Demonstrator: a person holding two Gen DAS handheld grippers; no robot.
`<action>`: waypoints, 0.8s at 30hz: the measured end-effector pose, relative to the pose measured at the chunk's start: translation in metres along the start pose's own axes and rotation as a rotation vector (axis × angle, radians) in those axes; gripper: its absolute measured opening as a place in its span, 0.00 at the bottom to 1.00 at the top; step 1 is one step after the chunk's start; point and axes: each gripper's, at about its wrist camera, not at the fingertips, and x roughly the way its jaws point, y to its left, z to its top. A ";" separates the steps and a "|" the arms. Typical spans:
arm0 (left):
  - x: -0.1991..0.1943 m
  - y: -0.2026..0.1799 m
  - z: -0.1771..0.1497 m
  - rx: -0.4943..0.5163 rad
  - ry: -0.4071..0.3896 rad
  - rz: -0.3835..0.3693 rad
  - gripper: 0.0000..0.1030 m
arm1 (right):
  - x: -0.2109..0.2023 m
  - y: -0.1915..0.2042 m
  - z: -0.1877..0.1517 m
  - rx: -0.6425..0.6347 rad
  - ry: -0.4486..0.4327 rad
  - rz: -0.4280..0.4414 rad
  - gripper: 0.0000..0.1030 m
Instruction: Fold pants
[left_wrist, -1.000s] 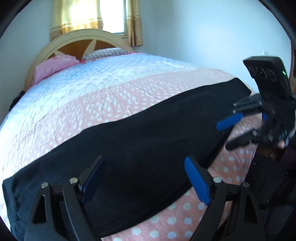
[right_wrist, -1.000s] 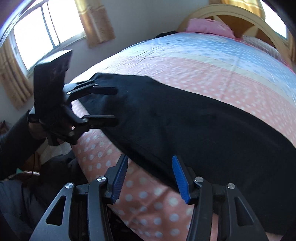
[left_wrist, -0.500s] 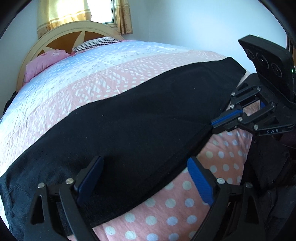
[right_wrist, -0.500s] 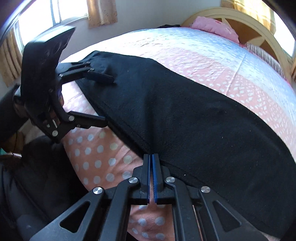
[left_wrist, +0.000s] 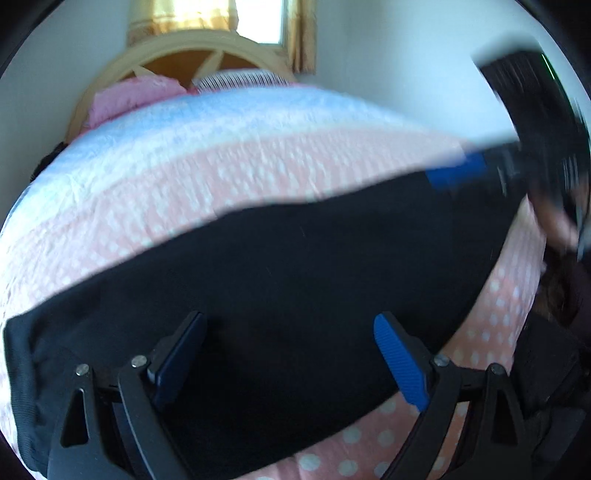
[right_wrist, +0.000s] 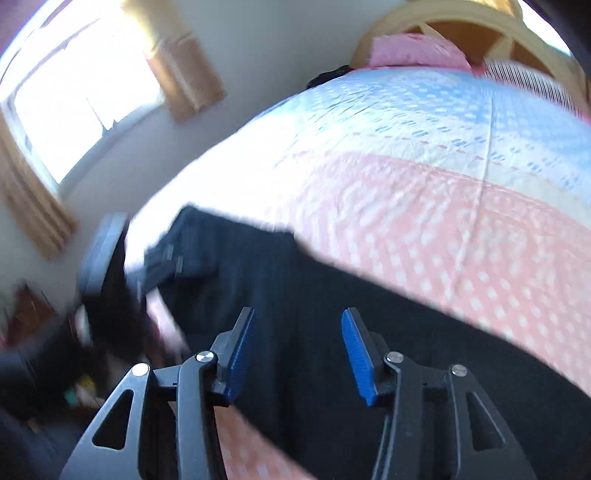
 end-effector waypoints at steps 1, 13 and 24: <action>-0.002 -0.007 0.000 0.031 -0.009 0.020 0.92 | 0.011 -0.006 0.012 0.049 0.014 0.039 0.48; -0.005 -0.009 -0.013 0.019 0.006 -0.076 0.97 | 0.143 -0.026 0.067 0.389 0.234 0.206 0.28; -0.005 -0.008 -0.019 0.019 -0.015 -0.075 0.98 | 0.122 0.009 0.084 0.339 0.110 0.280 0.05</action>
